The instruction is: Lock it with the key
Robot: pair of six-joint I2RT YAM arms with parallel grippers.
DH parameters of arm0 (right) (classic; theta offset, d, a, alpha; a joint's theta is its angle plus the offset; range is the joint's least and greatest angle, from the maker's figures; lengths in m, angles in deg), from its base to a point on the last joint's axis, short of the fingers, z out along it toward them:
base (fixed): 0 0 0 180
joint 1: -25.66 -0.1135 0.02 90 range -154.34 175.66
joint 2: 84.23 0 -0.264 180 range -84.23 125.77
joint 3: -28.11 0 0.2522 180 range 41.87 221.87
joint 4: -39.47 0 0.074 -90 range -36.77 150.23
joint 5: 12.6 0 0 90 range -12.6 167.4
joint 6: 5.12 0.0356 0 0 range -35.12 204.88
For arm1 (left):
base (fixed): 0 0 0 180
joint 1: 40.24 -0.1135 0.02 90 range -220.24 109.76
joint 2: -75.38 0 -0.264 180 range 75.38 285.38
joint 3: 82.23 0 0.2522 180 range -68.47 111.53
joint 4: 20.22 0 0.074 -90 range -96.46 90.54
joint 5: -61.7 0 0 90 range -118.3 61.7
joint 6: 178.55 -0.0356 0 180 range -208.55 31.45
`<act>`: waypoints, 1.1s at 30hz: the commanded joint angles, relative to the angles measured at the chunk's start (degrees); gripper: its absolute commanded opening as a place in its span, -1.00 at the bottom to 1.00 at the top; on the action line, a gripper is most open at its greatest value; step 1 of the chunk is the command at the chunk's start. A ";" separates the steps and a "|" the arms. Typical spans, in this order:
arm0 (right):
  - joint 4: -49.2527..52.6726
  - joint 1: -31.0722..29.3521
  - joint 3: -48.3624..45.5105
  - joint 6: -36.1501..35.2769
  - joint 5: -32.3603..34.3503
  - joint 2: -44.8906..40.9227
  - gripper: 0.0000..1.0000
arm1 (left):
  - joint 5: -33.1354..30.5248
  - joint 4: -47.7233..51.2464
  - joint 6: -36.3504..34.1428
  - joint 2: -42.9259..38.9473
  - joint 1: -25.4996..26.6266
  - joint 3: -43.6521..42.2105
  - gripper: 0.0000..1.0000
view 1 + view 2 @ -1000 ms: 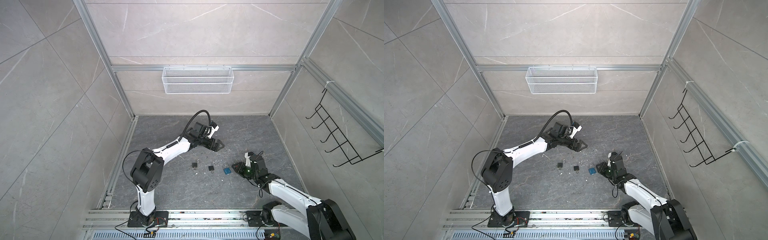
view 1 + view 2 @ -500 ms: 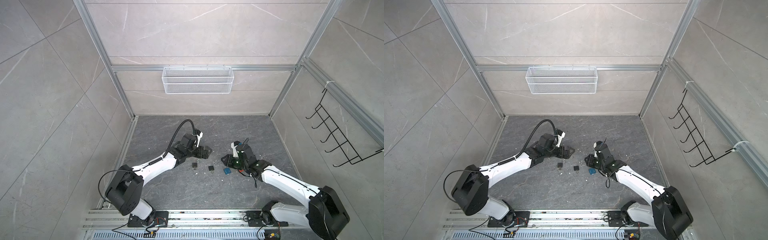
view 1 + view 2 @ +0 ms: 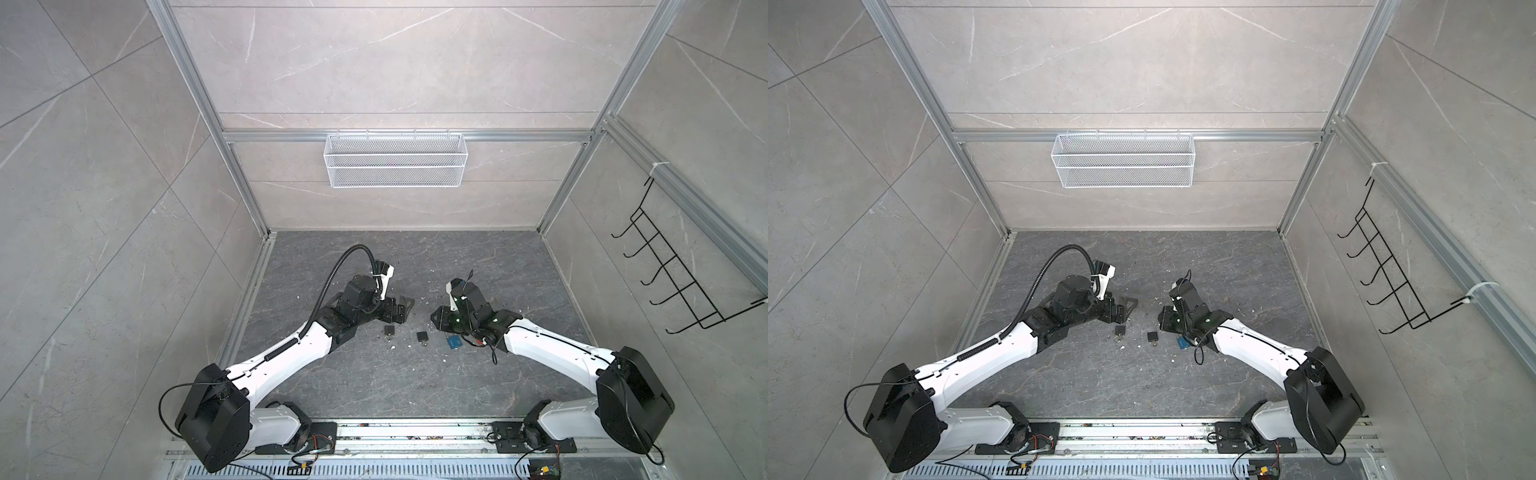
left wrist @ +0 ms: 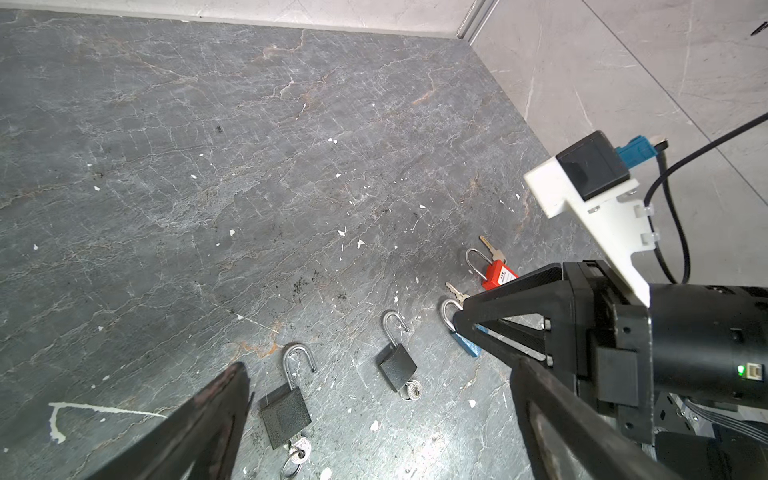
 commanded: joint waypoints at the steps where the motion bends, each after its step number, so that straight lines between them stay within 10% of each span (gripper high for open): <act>1: 2.29 -0.81 2.62 0.39 2.54 1.13 -0.39 | -0.01 -1.37 -1.80 -1.18 0.01 -0.63 0.99; 33: 10.61 -8.78 2.79 5.76 18.20 -6.42 -0.36 | 12.25 -4.46 0.46 -2.66 -2.52 -4.30 0.99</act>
